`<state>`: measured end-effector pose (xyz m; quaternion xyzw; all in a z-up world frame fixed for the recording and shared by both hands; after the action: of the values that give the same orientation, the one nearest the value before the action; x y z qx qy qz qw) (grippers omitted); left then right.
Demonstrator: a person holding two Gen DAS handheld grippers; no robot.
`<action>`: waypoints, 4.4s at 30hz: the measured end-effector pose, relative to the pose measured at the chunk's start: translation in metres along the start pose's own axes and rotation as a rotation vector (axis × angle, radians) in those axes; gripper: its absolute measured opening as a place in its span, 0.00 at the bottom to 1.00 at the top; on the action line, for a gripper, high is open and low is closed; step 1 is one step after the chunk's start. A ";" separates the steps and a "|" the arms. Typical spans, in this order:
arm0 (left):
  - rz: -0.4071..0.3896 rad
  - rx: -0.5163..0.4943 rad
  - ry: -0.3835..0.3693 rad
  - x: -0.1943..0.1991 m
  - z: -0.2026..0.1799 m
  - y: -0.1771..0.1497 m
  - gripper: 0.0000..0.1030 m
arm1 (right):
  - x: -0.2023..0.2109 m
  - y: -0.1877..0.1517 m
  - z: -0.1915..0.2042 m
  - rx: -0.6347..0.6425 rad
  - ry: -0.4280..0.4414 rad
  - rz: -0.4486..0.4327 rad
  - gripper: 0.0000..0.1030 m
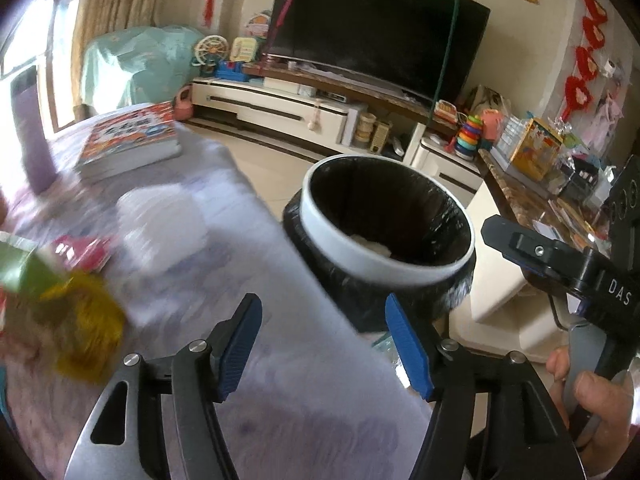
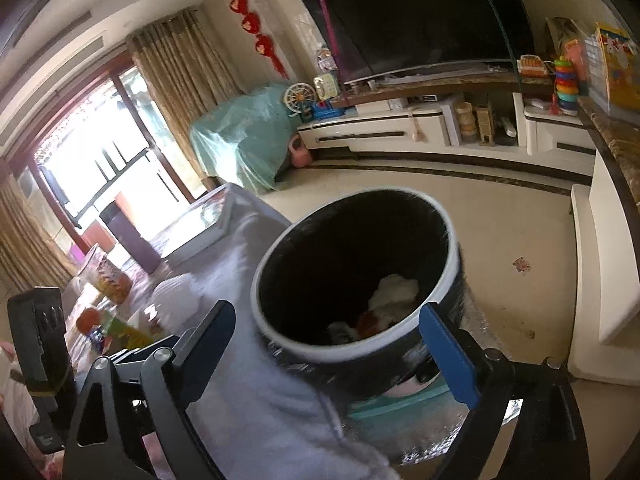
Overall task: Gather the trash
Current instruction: 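Move both grippers back over the table, then grasp the blue brush with the left gripper while the right gripper grasps the yellow snack bag, then carry the blue brush and yellow snack bag over the trash bin with both grippers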
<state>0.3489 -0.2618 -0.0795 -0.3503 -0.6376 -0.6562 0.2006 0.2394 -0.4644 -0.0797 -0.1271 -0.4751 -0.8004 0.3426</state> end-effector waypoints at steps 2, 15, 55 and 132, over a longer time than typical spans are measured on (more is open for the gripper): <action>-0.009 0.005 0.012 0.012 0.008 -0.014 0.63 | 0.001 -0.008 0.010 0.007 0.009 -0.001 0.93; -0.028 0.077 0.114 0.078 0.073 -0.070 0.64 | -0.010 -0.055 0.064 0.034 0.087 0.046 0.93; 0.072 0.302 0.392 0.147 0.224 -0.132 0.69 | -0.115 -0.109 0.186 0.192 0.246 0.260 0.93; 0.016 0.039 0.102 0.086 0.084 -0.072 0.43 | -0.063 -0.066 0.098 0.131 0.123 0.174 0.38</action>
<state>0.2568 -0.1560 -0.0727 -0.3175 -0.6362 -0.6591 0.2451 0.2295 -0.3337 -0.1065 -0.0960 -0.4918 -0.7411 0.4469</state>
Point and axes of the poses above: each gripper's, at about its wrist camera, not at the fingertips, and x roughly against the way its jaws point, z to its left, y to its top, the point moved 5 cm from there along -x, roughly the way its jaws point, and after that the axes turned 13 degrees about y, right-handed, at the moved point
